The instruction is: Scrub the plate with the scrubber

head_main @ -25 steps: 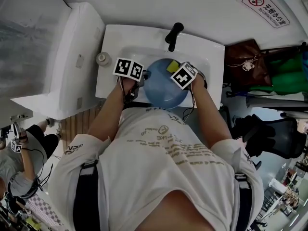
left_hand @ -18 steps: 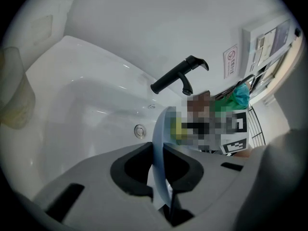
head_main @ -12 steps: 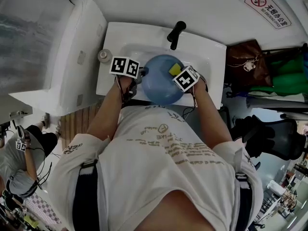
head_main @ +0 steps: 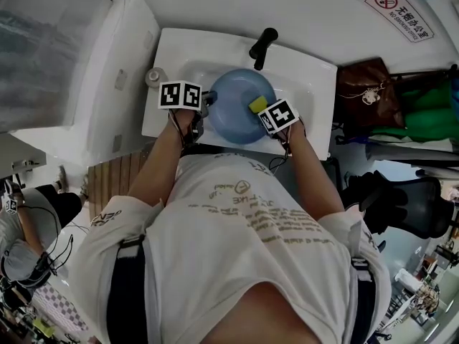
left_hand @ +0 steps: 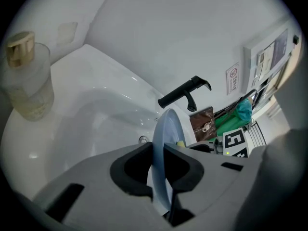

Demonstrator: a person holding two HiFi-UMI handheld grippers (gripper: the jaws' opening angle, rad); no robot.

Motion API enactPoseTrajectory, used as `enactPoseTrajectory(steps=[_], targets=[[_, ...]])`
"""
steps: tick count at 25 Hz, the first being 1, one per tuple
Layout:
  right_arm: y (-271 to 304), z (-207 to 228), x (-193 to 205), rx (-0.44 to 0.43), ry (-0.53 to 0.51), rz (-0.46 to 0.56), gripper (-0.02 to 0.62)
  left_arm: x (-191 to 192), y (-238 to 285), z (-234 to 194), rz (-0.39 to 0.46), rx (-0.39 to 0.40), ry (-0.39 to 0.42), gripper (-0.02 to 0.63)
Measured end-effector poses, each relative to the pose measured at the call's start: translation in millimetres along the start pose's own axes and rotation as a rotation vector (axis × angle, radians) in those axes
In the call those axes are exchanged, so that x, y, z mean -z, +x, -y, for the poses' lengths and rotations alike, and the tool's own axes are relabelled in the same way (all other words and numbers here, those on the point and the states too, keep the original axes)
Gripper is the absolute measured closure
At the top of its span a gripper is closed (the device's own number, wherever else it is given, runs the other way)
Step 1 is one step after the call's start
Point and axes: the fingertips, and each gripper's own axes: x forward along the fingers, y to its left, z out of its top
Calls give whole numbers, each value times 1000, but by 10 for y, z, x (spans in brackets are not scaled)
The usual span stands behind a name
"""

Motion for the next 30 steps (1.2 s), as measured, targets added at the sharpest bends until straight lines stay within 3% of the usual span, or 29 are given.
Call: enactPoseTrajectory(steps=[4,11,15,21,26,30], targets=[[22,-122,35,-60,61,-4,410,14,-30,-47,21,-6,-52,558],[43,-575,5,-286,221,28,410,-66,-98,-141,97,-26,-98,555],[42,-746,-68,-361,269,55,408,-105,-140,-180,130,-33,-130,551],[-14,-858,-288,-394,305,134,408,-111,-130,-181,169,-15,-198,549],[-71,-985,-510,-346,226,173,408,-86,-109,-141,182,-5,-242,549],[-121,-1172,-697,-378,213,210,408,-31,-87,-131,182,11,-272,549]])
